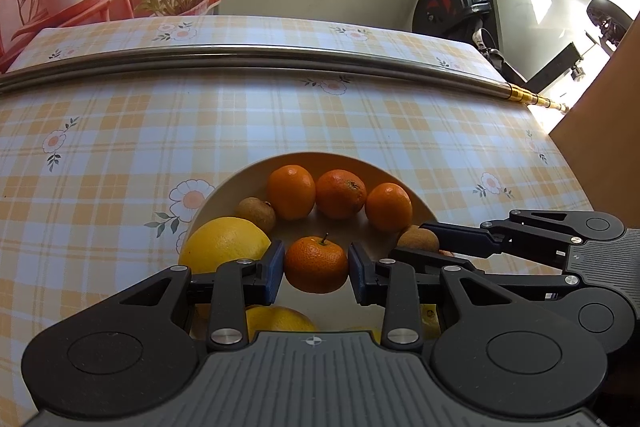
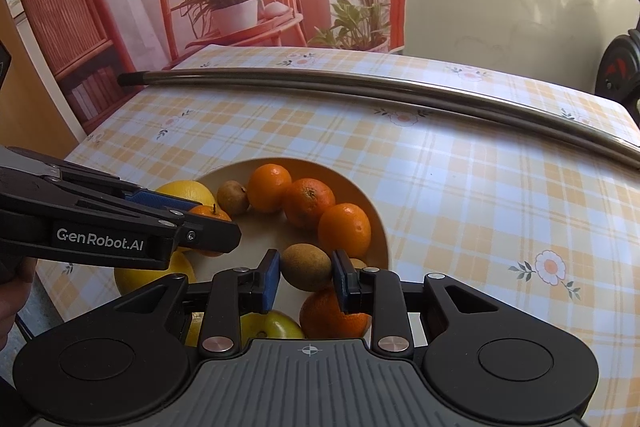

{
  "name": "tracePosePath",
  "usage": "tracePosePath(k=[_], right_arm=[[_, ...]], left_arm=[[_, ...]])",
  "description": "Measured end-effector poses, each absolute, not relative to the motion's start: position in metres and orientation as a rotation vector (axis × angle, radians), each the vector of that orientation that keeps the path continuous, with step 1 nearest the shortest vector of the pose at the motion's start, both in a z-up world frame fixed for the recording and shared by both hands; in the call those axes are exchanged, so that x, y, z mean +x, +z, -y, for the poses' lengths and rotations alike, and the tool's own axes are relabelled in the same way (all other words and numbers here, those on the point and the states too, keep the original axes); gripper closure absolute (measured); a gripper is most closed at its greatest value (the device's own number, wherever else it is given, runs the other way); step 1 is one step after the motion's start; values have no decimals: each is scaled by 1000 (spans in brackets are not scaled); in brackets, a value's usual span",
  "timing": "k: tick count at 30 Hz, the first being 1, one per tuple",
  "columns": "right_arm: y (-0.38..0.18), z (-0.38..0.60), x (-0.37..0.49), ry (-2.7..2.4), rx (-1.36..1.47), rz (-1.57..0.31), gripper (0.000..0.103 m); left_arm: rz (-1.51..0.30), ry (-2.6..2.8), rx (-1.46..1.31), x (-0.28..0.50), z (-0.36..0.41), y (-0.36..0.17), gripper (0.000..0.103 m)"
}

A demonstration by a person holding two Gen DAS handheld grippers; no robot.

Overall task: Organize fruits
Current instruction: 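Carry the orange and kiwi over the beige plate with both tools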

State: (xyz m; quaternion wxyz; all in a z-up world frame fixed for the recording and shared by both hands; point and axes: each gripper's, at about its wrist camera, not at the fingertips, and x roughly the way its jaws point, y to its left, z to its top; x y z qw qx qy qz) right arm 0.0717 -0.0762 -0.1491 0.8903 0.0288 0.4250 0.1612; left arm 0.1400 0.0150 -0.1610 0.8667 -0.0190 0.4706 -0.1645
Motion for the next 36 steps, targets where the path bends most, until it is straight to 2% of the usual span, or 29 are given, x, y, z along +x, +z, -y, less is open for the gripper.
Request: tracePosePath(k=[36], right_arm=[[-144,87,68,288,70,-876,77]], left_arm=[[-995,-344,-54,140,-17,-164,66]])
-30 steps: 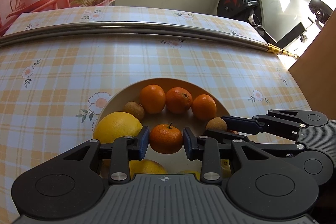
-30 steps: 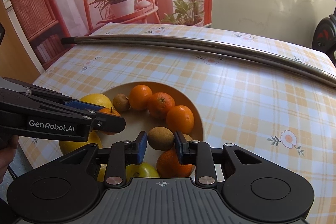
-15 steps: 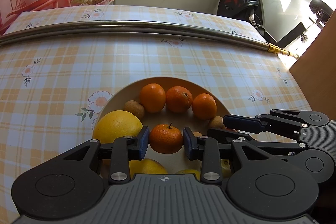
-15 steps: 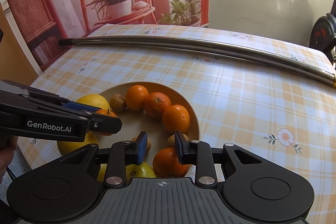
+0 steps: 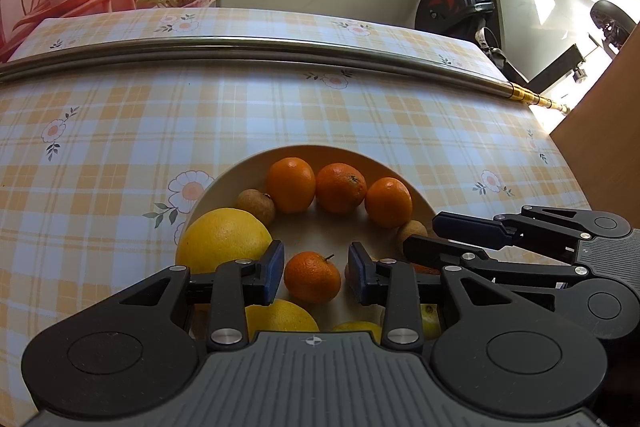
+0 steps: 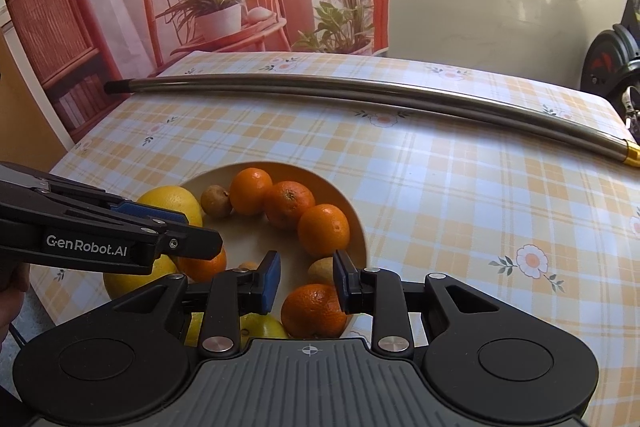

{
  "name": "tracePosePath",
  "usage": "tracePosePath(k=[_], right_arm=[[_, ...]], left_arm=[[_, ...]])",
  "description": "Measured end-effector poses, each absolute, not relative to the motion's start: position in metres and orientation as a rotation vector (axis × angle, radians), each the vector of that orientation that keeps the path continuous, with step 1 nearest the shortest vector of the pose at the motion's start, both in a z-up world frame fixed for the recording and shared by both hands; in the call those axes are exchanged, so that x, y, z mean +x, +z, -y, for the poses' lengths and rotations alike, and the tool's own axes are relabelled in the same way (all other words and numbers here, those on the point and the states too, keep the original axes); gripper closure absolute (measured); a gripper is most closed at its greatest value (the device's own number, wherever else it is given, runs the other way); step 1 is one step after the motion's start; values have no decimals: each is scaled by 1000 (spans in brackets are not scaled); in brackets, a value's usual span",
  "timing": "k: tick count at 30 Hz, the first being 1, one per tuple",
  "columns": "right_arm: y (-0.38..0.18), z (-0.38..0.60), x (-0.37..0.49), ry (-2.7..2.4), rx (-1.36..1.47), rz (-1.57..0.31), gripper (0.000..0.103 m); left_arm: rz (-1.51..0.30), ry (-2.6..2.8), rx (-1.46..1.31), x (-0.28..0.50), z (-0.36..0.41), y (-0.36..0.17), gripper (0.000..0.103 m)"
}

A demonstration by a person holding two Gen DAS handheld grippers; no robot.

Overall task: Organize fruits
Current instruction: 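Carry the orange and kiwi over the beige plate with both tools, then release the orange and kiwi onto the plate with both tools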

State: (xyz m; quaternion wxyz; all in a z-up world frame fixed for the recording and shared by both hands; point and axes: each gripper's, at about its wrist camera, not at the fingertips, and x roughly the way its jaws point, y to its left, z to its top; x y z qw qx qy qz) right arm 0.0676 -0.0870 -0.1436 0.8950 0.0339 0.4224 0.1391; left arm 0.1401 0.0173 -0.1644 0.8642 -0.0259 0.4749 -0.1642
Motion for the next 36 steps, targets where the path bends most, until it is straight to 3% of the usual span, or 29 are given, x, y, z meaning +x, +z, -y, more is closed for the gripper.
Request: tracePosePath(k=[14,18,22,26,31,36], right_arm=[[-139,91,65,257,75,-862,76],[-137,93,63,243,77,-859,71],[-136,96,61,224,74,-857,68],[-132,101,59,195,81,-847,59],[-121,111,58,158,91,-813,39],[-105,121,57,126,101,-771,11]], left_arm=[[-985,-340,-52,137,-16,-160,61],[-979,-338,-48,136,-16,-157,60],[-969,-344,-49,134,-16,-154,50],[-943,-330,-20,130,-15,-148,40],[-899,-298,-1,128,-17,-135,27],[-829,-283,22,126,-21,-117,16]])
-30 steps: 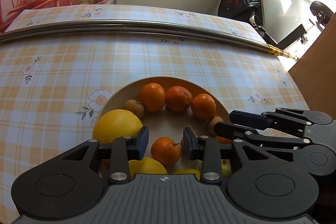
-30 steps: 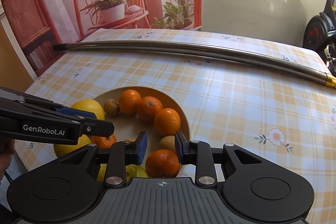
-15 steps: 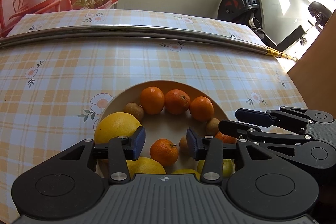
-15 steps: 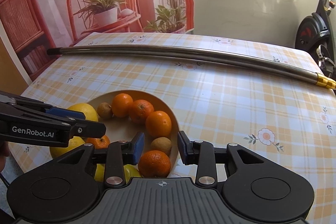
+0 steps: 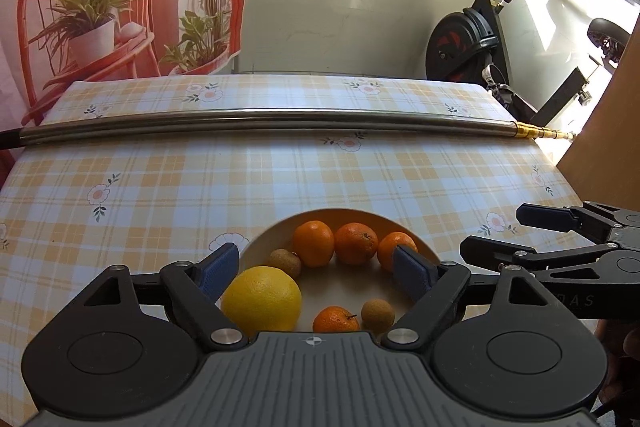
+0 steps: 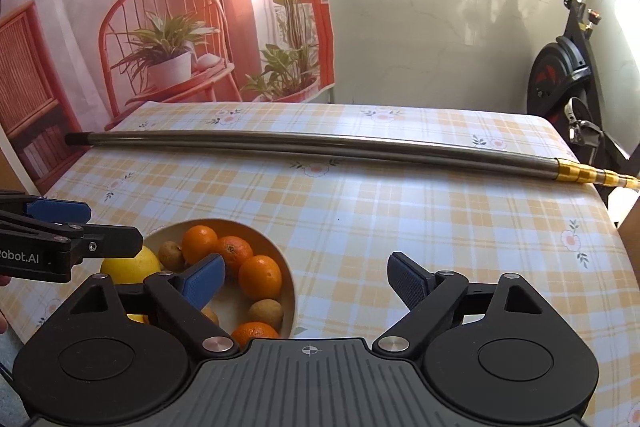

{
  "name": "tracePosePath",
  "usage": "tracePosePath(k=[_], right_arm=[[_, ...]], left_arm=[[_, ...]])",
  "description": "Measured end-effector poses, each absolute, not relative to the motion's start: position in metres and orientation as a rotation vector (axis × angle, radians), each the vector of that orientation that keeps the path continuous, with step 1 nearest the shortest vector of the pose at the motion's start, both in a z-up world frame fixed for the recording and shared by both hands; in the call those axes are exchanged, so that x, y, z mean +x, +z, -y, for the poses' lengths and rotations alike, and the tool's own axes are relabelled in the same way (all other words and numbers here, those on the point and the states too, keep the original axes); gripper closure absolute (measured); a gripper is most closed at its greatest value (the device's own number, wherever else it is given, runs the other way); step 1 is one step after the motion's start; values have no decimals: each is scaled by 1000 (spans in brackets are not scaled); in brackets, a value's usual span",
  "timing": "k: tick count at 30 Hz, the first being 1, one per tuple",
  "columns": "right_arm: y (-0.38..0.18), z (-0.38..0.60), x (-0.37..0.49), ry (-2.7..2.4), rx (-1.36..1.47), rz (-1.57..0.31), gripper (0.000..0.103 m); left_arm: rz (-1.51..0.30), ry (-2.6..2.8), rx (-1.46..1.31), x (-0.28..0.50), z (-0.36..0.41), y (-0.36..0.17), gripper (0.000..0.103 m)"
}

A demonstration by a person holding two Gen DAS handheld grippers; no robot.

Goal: Organize fruits

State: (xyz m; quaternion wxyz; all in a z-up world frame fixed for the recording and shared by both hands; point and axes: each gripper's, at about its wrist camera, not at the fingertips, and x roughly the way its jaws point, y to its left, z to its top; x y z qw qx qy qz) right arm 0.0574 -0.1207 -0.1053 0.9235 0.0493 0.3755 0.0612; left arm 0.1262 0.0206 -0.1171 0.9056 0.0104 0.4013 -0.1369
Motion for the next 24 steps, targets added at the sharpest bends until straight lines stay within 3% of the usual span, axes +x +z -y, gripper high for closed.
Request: tracePosePath(k=[3,10,17,24], right_arm=[[-99,126,60,127,113,-774,1],[-95,124,60,151,126,-805,0],[-76,124,55,152,122,-763,0],[-17,124,55,163,93,-618,0]], left_arm=[[-783,-267,58,122,-19,-107,11],[-769,-266,66,119,-18,-101,0],[-757,-218,87,117,-24,-93,0],[-614,-163,49,116,-40,-36,0]])
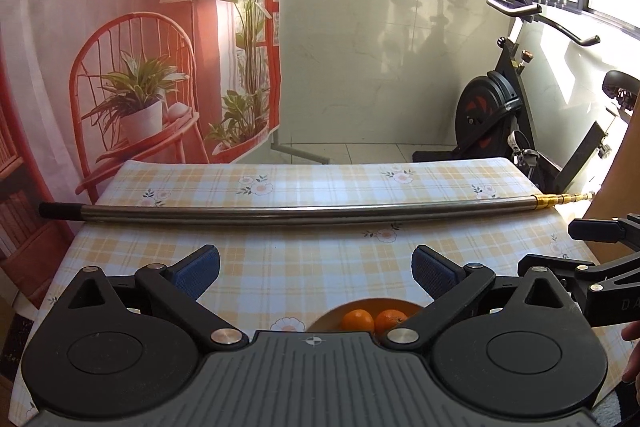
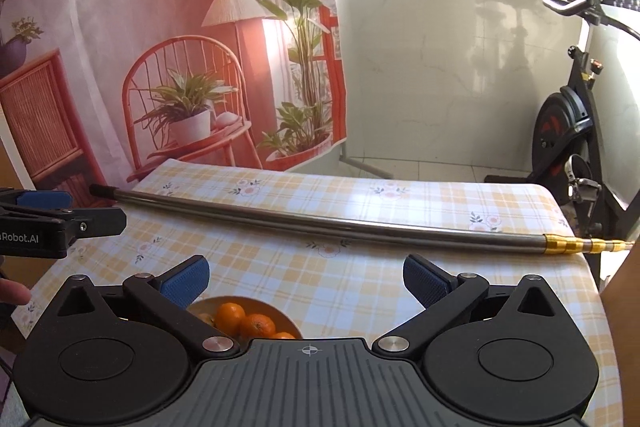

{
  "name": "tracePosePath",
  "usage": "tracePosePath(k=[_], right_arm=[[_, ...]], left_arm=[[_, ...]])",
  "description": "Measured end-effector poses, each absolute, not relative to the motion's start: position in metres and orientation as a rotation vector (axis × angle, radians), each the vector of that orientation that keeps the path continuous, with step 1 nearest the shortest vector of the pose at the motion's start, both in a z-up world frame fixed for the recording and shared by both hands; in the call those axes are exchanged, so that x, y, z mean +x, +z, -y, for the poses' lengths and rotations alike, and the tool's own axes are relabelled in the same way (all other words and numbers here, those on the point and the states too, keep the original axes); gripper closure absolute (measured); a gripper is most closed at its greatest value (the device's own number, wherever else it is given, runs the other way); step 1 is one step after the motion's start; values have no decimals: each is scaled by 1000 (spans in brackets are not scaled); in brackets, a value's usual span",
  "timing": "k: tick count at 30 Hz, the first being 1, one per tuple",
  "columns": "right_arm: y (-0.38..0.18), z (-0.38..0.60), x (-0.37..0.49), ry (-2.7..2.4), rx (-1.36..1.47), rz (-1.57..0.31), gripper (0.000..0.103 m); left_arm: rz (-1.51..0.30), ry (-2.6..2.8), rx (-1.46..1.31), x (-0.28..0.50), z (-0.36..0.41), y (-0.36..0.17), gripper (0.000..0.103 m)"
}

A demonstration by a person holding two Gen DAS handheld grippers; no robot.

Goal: Organize fruits

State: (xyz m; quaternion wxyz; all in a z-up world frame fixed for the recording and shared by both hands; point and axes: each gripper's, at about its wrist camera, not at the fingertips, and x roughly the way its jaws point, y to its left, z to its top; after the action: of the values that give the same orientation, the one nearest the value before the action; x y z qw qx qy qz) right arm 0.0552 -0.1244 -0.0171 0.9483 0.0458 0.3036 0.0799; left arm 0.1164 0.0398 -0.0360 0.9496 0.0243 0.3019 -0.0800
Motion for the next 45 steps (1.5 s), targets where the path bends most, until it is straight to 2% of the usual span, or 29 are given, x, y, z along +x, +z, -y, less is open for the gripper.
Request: tracePosePath(k=[7,12,45], right_arm=[[48,129,55,155,89,-429,0],[70,134,50,146,88,-365,0],[75,139,39,108,129,-372,0]], left_arm=[[-408,-107,76,98,-40,25,0],[-329,-88,57,82,-35,49,0],[-343,-93,44,76,-34,55,0]])
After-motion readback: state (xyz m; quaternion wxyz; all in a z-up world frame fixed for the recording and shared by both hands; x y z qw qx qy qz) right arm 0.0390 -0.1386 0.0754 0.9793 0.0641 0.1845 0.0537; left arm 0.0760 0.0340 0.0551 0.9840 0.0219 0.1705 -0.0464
